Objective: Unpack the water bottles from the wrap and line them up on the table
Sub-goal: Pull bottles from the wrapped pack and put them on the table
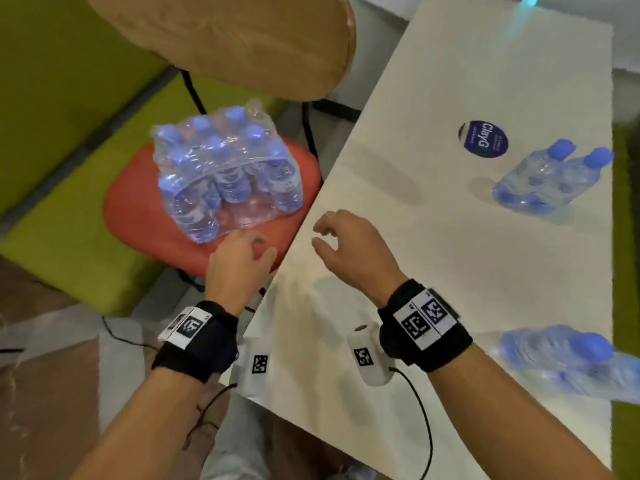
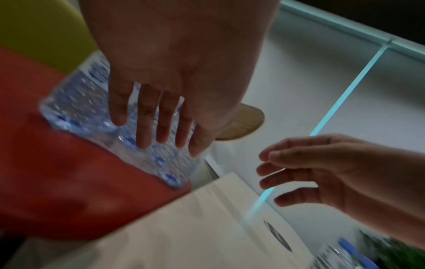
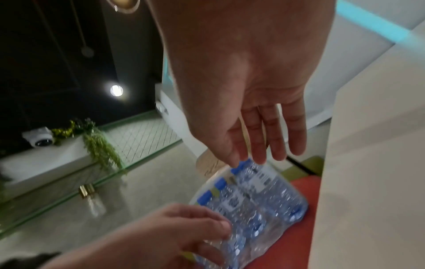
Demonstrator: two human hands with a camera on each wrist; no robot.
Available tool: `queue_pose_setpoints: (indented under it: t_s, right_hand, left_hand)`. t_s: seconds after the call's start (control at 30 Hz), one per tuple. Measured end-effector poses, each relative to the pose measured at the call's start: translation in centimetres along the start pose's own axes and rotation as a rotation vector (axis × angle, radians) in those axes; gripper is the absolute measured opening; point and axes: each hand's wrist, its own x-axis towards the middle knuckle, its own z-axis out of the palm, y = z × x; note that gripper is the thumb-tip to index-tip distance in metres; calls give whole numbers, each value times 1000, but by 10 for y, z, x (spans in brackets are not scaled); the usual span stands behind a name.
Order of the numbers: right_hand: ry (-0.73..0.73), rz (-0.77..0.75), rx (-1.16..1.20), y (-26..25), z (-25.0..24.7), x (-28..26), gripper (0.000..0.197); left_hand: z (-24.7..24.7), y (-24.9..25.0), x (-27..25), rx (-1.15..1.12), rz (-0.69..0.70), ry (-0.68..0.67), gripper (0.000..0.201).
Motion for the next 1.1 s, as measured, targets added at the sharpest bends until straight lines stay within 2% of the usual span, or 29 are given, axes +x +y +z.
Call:
queue_pose_setpoints:
  t_s: [0.13,0.27,0.33,0.43,0.57,0.73,0.83,1.0,1.1]
  right_hand:
    - [-22,-30,-32,-23,31,57,24]
    - [-57,-53,-140,-31,54,100,55]
    - [-59,-56,-207,-31,63,112,73]
    - [6,-18,-267,-31,70,120,84]
    - [95,17,-317,-30,76,122,87]
    - [116,36,-283,-34,79,125,79]
    - [132,5,-256,-31,82,122,77]
    - [170,-37,-239,-23,77,117,70]
    - [201,-114,-200,-19,76,115,67]
  left_hand:
    - [-28,-38,31,-39,-84,64,38]
    - [-44,-55,59,71,-52,15,63]
    - [-48,-55,66,123,-16,36,72]
    - [-49,-51,67,162,-3,89,80]
    - [-42,-48,62,213,-29,157,83]
    - [-38,-42,60,151,-116,209,72]
    - [-36,-39,55,77,-165,223,67]
    - [-44,-39,47,144,-159,209,74]
    - [-49,-40,39,145,-156,197,73]
